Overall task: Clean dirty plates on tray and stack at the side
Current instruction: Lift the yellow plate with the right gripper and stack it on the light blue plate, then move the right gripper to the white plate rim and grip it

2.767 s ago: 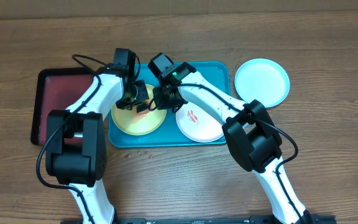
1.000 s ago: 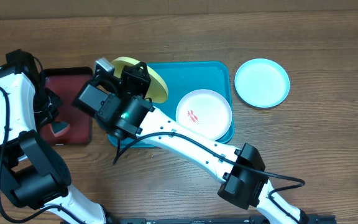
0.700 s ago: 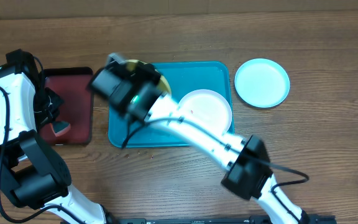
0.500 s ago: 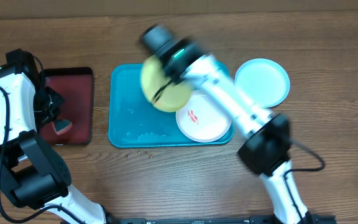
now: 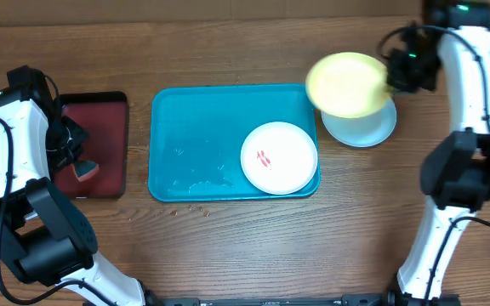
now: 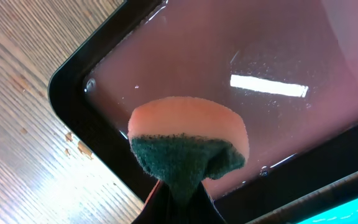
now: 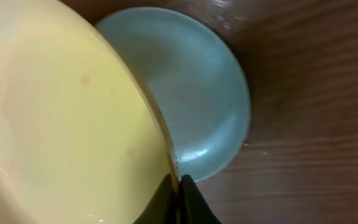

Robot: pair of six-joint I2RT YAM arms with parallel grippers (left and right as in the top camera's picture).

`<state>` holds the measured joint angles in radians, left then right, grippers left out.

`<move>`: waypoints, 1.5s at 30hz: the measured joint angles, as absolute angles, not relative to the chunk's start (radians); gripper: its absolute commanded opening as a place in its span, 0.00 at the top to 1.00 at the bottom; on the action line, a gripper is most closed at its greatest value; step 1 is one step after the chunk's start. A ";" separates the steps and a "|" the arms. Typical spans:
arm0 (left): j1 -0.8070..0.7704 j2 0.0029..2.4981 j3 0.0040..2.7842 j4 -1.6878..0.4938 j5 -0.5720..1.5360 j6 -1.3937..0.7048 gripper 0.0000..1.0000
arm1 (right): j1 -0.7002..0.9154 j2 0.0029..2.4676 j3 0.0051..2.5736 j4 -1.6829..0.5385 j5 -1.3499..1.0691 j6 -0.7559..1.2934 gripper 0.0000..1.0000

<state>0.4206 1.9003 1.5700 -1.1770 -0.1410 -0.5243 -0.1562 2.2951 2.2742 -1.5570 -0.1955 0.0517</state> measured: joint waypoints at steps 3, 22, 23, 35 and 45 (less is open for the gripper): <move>0.421 1.900 1.570 -1.177 -0.141 -0.524 0.96 | -0.208 2.295 2.211 -1.534 -0.208 0.052 0.96; 0.421 1.900 1.570 -1.161 -0.111 -0.522 0.96 | -0.160 2.280 2.072 -1.510 -0.358 -0.007 0.60; 0.421 1.900 1.570 -1.160 -0.107 -0.521 0.96 | -0.138 2.270 2.072 -1.513 -0.386 -0.043 0.58; 0.421 1.900 1.570 -1.159 -0.078 -0.514 0.96 | 0.221 2.200 1.978 -1.392 -0.331 -0.375 0.53; 0.421 1.900 1.570 -1.158 -0.063 -0.514 0.96 | 0.302 2.200 1.779 -1.216 -0.184 -0.401 0.56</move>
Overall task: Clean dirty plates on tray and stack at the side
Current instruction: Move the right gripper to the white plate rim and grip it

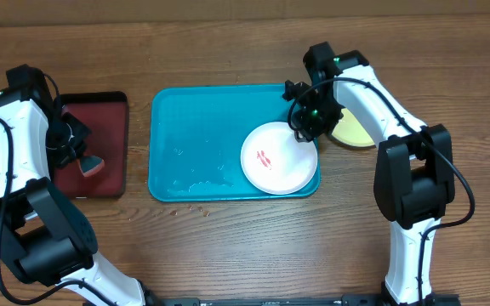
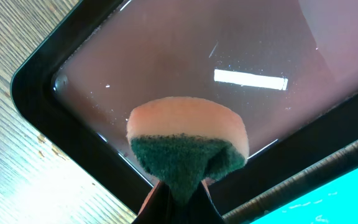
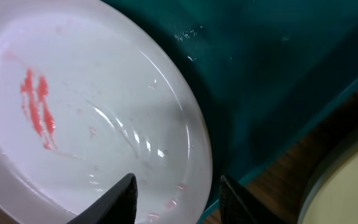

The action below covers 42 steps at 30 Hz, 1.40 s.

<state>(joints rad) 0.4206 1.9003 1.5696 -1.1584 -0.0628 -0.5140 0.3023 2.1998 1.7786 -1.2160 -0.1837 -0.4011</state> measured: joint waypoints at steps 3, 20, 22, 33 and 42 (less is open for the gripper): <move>0.421 1.900 1.570 -1.158 -0.062 -0.514 0.96 | 0.306 2.200 1.760 -1.203 -0.158 -0.401 0.56; 0.421 1.900 1.569 -1.158 -0.062 -0.514 0.96 | 0.309 2.200 1.658 -1.134 -0.149 -0.331 0.96; 0.421 1.900 1.569 -1.157 -0.062 -0.514 0.96 | 0.308 2.197 1.657 -1.122 -0.164 -0.285 0.96; 0.421 1.900 1.518 -1.010 -0.059 -0.486 0.96 | 0.419 2.196 1.653 -1.020 -0.236 -0.003 0.96; 0.421 1.900 1.368 -0.795 -0.017 -0.435 0.96 | 0.552 2.196 1.649 -0.915 -0.258 0.160 0.96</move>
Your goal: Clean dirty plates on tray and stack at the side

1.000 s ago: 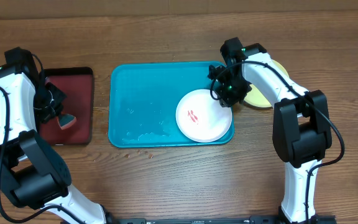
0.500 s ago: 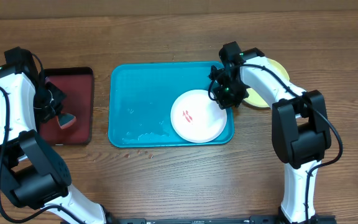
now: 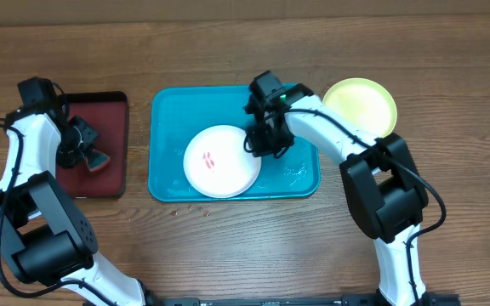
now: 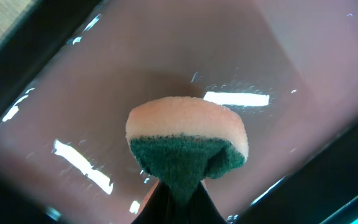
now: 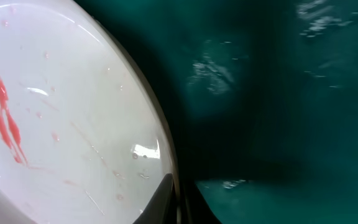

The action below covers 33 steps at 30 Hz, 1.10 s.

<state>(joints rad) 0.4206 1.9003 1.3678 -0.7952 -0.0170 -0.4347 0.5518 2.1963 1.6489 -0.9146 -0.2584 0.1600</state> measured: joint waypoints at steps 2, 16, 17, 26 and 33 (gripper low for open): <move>0.421 1.900 1.339 -0.746 -0.007 -0.422 0.94 | 0.572 2.196 1.649 -0.901 -0.259 0.181 0.96; 0.421 1.900 1.164 -0.541 -0.023 -0.384 0.96 | 0.654 2.196 1.649 -0.863 -0.254 0.235 0.96; 0.421 1.900 1.165 -0.542 -0.023 -0.380 0.96 | 0.654 2.196 1.649 -0.862 -0.254 0.236 0.96; 0.421 1.902 1.373 -0.871 -0.027 -0.358 0.96 | 0.654 2.196 1.649 -0.853 -0.250 0.236 0.96; 0.421 1.902 1.722 -1.173 0.038 -0.355 0.96 | 0.654 2.196 1.648 -0.845 -0.223 0.255 0.96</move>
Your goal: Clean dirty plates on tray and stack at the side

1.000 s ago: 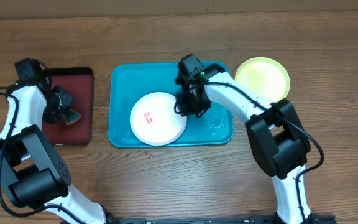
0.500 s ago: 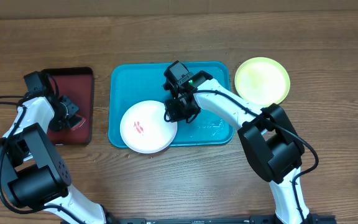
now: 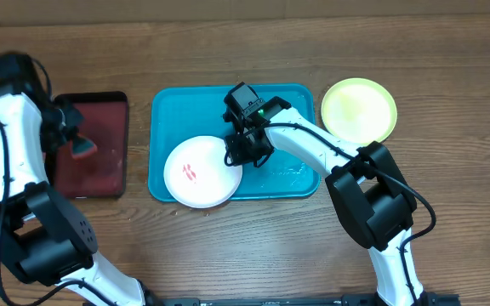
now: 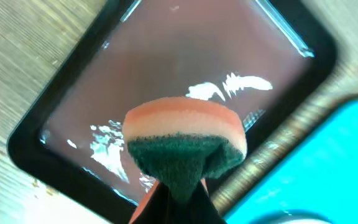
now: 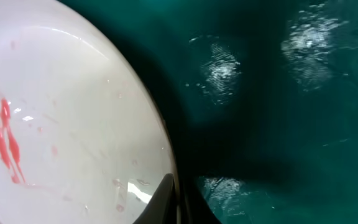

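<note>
A white plate [image 3: 199, 172] with red smears [image 5: 4, 138] lies on the front left of the teal tray [image 3: 289, 183], overhanging its front edge. My right gripper [image 3: 238, 153] is shut on the plate's right rim [image 5: 166, 163]. Beside the tray at the back right a clean yellow plate [image 3: 359, 110] rests on the table. My left gripper [image 3: 76, 146] is shut on an orange and green sponge [image 4: 184, 147], held above the dark red tray [image 3: 92, 144] at the left.
Water drops [image 5: 221, 66] lie on the teal tray's floor. Crumbs [image 3: 192, 208] dot the wooden table in front of the tray. The dark tray [image 4: 173, 68] holds shiny liquid.
My right gripper has shifted the white plate further left and forward, so it now overhangs the tray's front edge. The left gripper holds the sponge higher over the dark tray.
My right gripper held the yellow plate over a pale blue plate beside the tray. Then the yellow plate lay there and the gripper was open at the white plate. It then gripped that plate's rim and has brought it leftwards. My left gripper kept the sponge over the dark tray throughout.
</note>
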Robot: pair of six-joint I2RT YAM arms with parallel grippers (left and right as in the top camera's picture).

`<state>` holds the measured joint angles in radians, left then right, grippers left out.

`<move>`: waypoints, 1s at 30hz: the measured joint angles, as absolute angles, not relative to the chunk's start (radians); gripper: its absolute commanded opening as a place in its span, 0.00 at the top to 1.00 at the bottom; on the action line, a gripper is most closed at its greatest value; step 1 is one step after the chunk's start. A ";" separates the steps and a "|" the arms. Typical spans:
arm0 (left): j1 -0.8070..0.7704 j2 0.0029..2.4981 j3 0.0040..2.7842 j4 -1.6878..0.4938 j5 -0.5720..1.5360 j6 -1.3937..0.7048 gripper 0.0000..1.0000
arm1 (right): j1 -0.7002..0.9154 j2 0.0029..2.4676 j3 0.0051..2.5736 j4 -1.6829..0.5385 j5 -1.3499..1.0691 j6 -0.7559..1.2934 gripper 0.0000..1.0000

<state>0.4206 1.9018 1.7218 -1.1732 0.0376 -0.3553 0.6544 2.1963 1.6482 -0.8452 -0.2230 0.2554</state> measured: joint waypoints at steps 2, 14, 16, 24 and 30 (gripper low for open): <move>0.421 1.902 1.753 -1.202 0.094 -0.337 0.96 | 0.654 2.196 1.648 -0.846 -0.197 0.280 0.96; 0.252 1.902 1.699 -1.251 0.435 -0.137 0.96 | 0.655 2.196 1.648 -0.833 -0.016 0.486 0.95; 0.197 1.902 1.661 -1.214 0.445 -0.127 0.95 | 0.655 2.196 1.648 -0.827 0.007 0.510 0.77; 0.015 1.902 1.516 -1.004 0.464 -0.173 0.96 | 0.654 2.196 1.647 -0.828 0.049 0.537 0.96; -0.093 1.902 1.423 -0.850 0.454 -0.267 0.96 | 0.654 2.194 1.647 -0.830 0.039 0.538 0.96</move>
